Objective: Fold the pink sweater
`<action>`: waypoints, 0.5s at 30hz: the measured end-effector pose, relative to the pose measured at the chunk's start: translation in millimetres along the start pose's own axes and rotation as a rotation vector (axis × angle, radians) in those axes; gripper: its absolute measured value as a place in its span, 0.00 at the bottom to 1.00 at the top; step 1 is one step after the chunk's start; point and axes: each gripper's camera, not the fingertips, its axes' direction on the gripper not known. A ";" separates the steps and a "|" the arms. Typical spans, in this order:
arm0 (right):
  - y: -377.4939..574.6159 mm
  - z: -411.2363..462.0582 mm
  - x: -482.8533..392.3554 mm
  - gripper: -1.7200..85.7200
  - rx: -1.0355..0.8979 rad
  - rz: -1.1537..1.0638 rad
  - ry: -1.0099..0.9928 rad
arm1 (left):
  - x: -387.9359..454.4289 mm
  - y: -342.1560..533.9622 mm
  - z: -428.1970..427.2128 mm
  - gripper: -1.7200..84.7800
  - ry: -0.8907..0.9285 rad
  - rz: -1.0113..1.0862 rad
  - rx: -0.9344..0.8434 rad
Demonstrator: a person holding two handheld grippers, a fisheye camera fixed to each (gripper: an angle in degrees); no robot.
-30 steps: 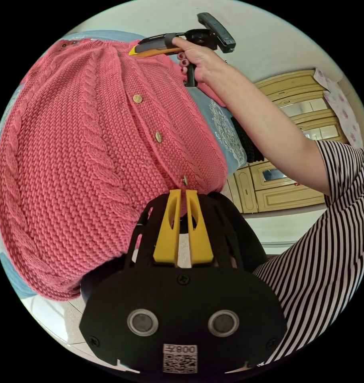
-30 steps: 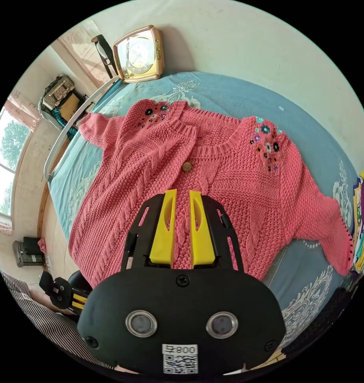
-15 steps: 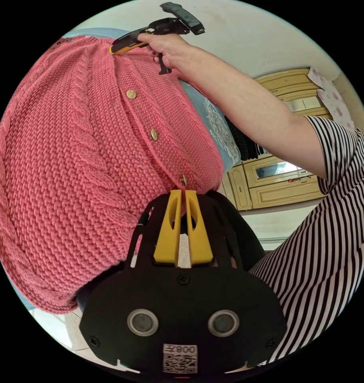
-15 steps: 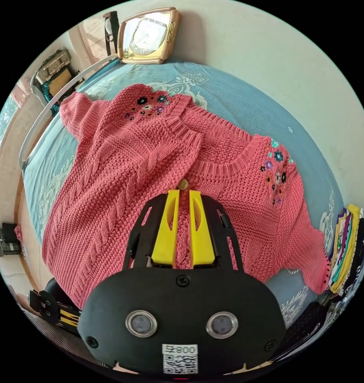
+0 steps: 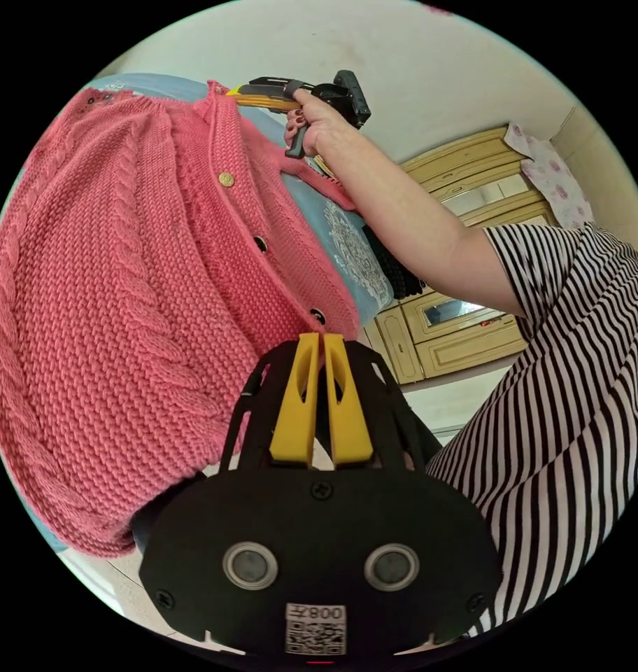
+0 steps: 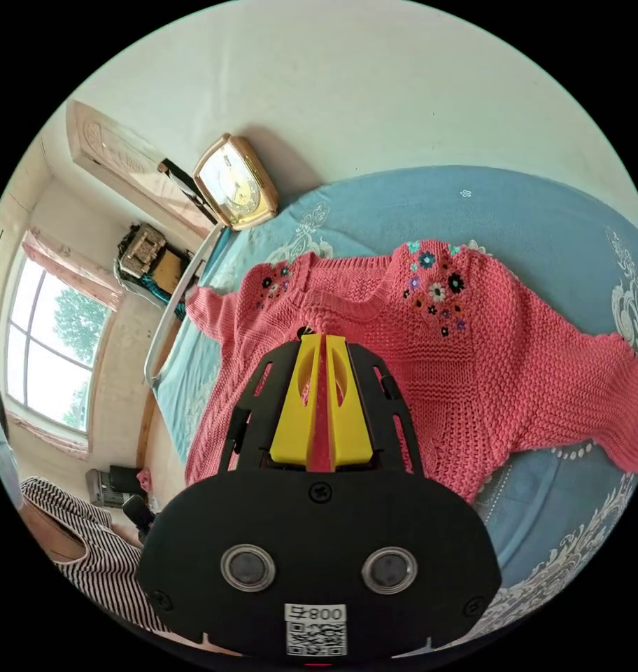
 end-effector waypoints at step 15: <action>-7.3 71.9 33.0 0.03 -0.067 0.062 -0.044 | -21.2 18.3 -64.5 0.03 -0.059 -0.128 0.101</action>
